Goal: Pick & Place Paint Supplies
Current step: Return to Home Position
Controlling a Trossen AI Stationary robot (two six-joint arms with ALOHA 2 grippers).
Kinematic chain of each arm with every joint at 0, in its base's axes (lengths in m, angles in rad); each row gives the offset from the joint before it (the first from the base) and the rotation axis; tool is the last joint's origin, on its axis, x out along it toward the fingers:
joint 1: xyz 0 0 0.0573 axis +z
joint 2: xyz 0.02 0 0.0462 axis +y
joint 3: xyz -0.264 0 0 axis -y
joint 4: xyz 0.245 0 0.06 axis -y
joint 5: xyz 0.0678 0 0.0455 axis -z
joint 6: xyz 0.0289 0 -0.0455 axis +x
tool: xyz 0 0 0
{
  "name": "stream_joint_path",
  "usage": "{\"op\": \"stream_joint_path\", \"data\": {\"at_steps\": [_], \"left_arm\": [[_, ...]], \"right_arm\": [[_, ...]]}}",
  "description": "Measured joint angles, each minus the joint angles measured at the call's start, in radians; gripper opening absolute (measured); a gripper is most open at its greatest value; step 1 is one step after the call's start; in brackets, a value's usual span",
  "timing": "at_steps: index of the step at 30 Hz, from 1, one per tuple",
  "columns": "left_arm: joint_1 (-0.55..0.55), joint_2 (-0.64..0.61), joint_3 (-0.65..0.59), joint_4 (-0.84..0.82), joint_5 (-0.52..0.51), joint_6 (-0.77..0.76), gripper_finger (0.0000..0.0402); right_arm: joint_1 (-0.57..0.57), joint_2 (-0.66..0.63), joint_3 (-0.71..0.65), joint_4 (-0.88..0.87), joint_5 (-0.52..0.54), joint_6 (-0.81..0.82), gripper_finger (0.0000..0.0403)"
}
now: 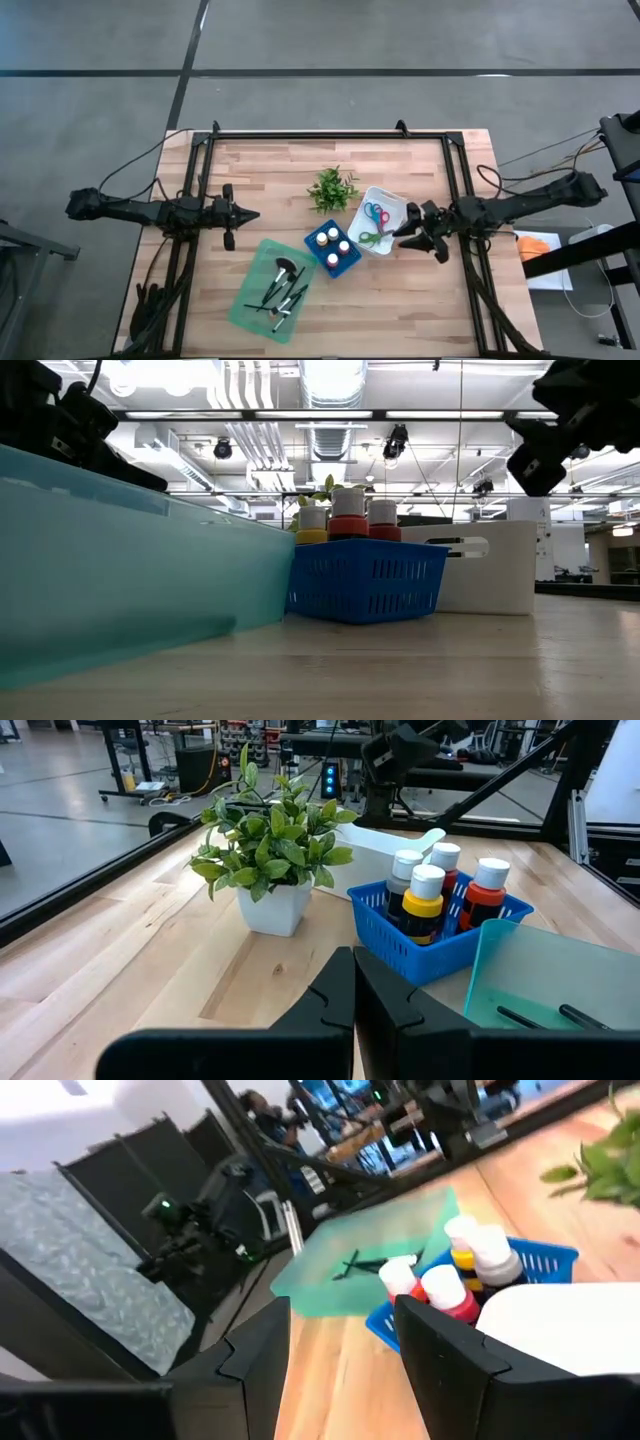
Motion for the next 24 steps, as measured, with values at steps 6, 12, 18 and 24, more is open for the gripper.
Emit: {"op": "stream_joint_path", "data": {"at_steps": [6, 12, 18, 24], "left_arm": [[-0.001, 0.0, 0.0, 0.0, 0.0, 0.0, 0.0001], [0.0, 0.0, 0.0, 0.0, 0.0, -0.001, 0.0001], [0.0, 0.0, 0.0, 0.0, 0.0, -0.001, 0.0001], [0.0, 0.0, -0.001, 0.0, 0.0, -0.001, 0.0001]], "right_arm": [[-0.001, -0.162, -0.096, -0.019, 0.009, -0.048, 0.0178], [-0.001, -0.329, -0.096, -0.235, 0.029, -0.119, 0.0178], [-0.001, -0.511, -0.096, -0.406, 0.113, -0.153, 0.0178], [-0.003, -0.614, -0.095, -0.431, 0.119, -0.328, 0.0178]]}}
